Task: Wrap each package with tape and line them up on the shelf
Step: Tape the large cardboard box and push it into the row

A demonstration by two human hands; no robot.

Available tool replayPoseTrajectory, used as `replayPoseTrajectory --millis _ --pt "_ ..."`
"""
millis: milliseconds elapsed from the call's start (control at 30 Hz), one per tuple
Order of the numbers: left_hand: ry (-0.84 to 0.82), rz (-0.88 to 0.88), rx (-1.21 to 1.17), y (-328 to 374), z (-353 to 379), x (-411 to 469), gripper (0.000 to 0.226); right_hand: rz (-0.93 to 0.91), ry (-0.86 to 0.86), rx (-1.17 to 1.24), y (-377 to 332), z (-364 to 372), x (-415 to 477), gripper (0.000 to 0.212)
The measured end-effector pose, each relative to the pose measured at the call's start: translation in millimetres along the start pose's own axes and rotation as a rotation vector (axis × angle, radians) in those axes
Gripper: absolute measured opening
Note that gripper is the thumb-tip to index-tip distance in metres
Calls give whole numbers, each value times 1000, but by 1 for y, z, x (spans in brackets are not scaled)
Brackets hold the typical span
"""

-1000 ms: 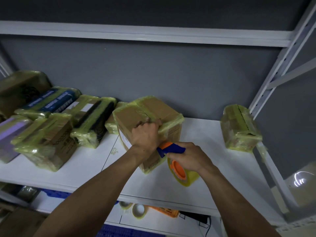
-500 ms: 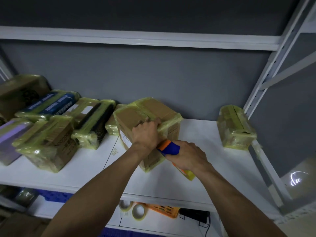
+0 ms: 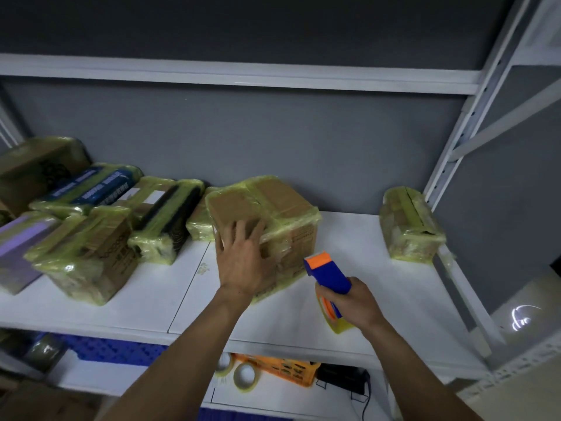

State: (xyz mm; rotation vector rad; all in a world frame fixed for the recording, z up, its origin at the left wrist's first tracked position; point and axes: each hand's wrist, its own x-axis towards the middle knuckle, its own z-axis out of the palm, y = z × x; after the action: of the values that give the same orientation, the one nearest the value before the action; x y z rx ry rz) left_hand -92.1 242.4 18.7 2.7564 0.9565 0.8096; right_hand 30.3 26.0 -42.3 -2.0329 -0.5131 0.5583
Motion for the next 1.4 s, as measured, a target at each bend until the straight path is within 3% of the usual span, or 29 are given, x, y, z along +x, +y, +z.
replayPoseTrajectory --millis 67,267,500,633,700,800,867,967,1033,1167,1400 --pt "-26 -21 -76 -2 1 -8 71 1 23 63 6 2 -5 30" --pt "-32 81 -321 -20 8 -8 77 189 -61 98 13 -12 -12 40" --pt "-68 158 -546 -29 15 8 72 194 -1 58 15 -15 -26 60" --pt "-106 202 -535 -30 11 17 71 80 -66 45 3 -23 -34 61" --pt "-1 216 -515 -24 7 12 65 -1 -101 69 -9 -30 -38 57" --pt "205 210 -619 -6 -4 -11 35 -124 -122 13 -25 -41 -41 48" --pt "106 130 -766 4 -12 -30 20 -190 -135 -60 -32 -45 -42 40" --pt "-282 -121 -1038 13 -26 -43 15 -235 -151 -104 -40 -47 -43 33" --pt "-411 -223 -1119 13 -34 -46 13 -259 -176 -116 -43 -46 -43 31" --pt "-421 -330 -1249 13 -49 -49 13 -302 -220 -95 -46 -42 -47 31" --pt "-461 -282 -1275 8 -60 -54 8 -363 -257 -56 -53 -37 -51 43"
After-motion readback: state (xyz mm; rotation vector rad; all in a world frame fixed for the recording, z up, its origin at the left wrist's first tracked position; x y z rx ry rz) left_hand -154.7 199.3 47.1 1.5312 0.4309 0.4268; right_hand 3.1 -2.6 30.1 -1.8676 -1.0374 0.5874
